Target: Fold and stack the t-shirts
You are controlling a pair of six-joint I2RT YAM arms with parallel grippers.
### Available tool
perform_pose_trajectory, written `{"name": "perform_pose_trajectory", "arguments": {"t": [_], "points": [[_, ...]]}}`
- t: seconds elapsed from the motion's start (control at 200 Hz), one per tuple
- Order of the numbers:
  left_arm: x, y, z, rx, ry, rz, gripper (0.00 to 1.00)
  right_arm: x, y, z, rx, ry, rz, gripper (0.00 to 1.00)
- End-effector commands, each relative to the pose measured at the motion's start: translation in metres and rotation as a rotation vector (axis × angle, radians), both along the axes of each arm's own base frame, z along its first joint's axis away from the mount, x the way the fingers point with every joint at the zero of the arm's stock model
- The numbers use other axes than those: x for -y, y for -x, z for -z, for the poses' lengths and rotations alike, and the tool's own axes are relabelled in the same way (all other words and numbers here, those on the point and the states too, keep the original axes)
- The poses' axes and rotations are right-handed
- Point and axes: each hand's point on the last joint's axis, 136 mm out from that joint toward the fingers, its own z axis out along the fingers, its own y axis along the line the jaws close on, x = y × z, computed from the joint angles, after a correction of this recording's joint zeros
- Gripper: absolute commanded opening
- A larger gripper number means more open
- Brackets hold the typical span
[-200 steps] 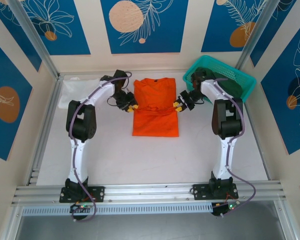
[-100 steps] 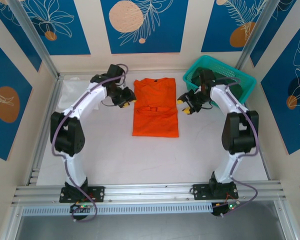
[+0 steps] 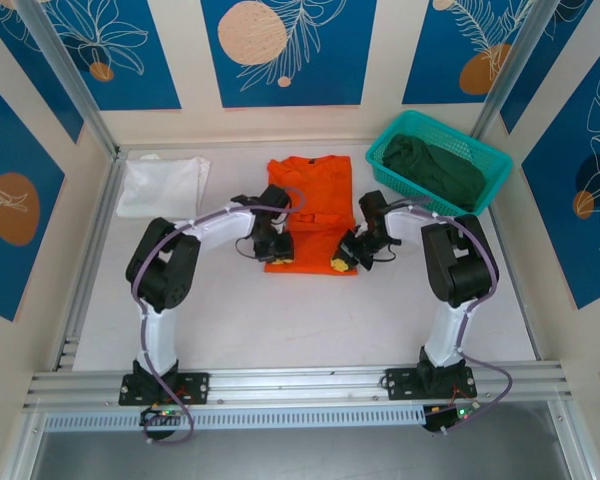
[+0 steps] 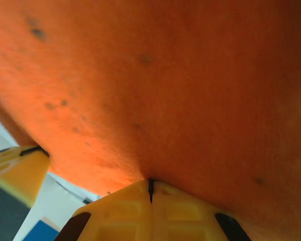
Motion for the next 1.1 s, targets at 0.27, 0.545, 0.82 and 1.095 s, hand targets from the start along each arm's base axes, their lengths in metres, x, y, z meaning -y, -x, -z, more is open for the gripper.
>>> {"name": "perform_pose_trajectory", "arguments": {"t": [0.27, 0.545, 0.82, 1.095], "points": [[-0.064, 0.099, 0.023, -0.037, -0.129, 0.062, 0.18, -0.006, 0.088, 0.015, 0.076, 0.099, -0.276, 0.01], [-0.105, 0.167, -0.005, -0.086, -0.129, 0.033, 0.26, -0.033, 0.136, -0.012, 0.290, 0.115, -0.526, 0.04], [-0.087, 0.128, -0.058, 0.153, 0.021, -0.034, 0.44, -0.055, 0.085, -0.065, 0.724, 0.085, -0.469, 0.00], [-0.058, 0.085, -0.027, 0.090, 0.180, -0.209, 0.45, -0.083, 0.064, -0.039, 0.600, 0.072, -0.542, 0.00]]}}
